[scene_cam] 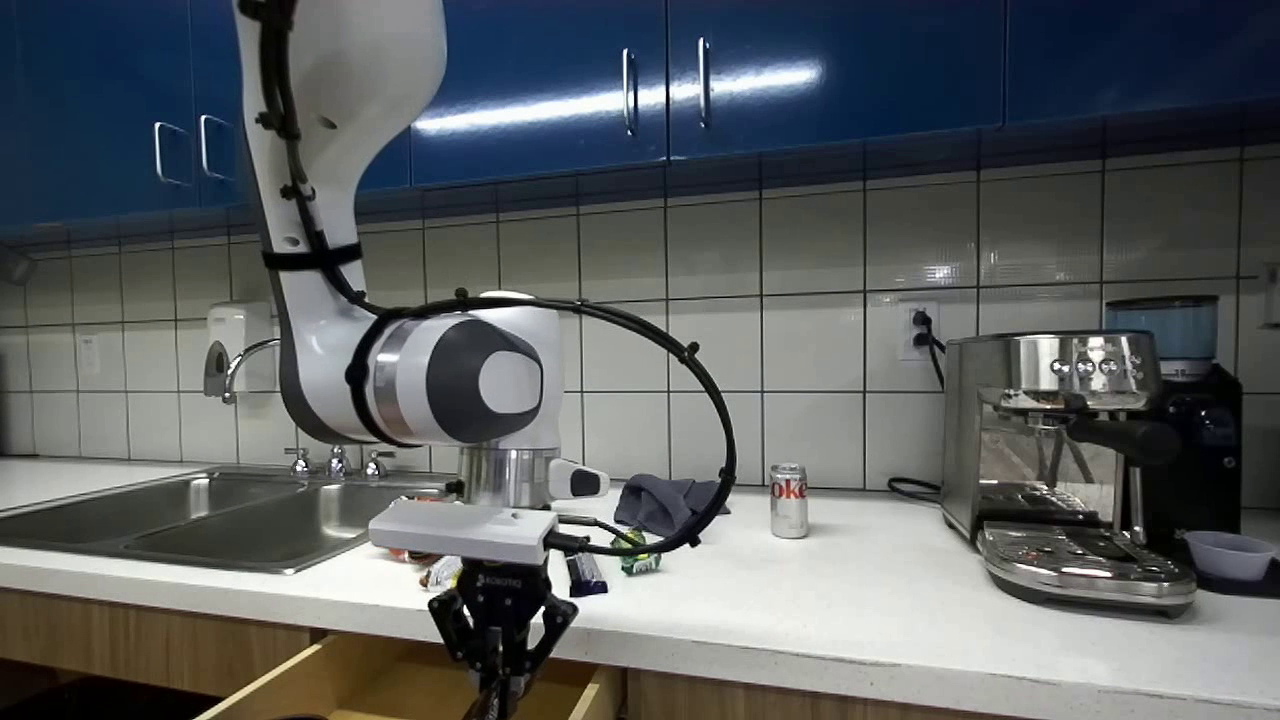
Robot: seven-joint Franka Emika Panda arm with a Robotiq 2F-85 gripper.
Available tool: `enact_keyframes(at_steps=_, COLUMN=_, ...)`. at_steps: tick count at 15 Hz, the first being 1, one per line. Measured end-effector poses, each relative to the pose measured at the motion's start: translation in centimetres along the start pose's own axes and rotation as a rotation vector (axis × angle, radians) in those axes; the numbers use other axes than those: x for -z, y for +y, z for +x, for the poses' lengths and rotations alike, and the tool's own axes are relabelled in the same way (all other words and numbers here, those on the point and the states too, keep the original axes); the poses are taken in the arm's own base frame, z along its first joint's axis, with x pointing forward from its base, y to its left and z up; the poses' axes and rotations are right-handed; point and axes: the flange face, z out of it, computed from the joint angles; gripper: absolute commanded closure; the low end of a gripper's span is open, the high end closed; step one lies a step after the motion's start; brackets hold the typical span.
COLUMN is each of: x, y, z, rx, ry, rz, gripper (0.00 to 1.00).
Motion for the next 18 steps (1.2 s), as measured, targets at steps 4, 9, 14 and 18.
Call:
enact_keyframes(at_steps=4, x=-0.86, y=0.08, z=0.2, rx=-0.012, ry=0.0, rz=-0.005, gripper=0.96)
enact_keyframes(at_steps=9, x=-1.13, y=0.12, z=0.48, rx=-0.023, ry=0.0, rz=-0.009, gripper=0.51)
enact_keyframes(at_steps=14, x=-1.01, y=0.08, z=0.67, rx=-0.022, ry=0.002, rz=-0.016, gripper=0.14)
enact_keyframes(at_steps=18, x=-0.39, y=0.09, z=0.91, rx=-0.021, ry=0.018, rz=-0.018, gripper=0.0)
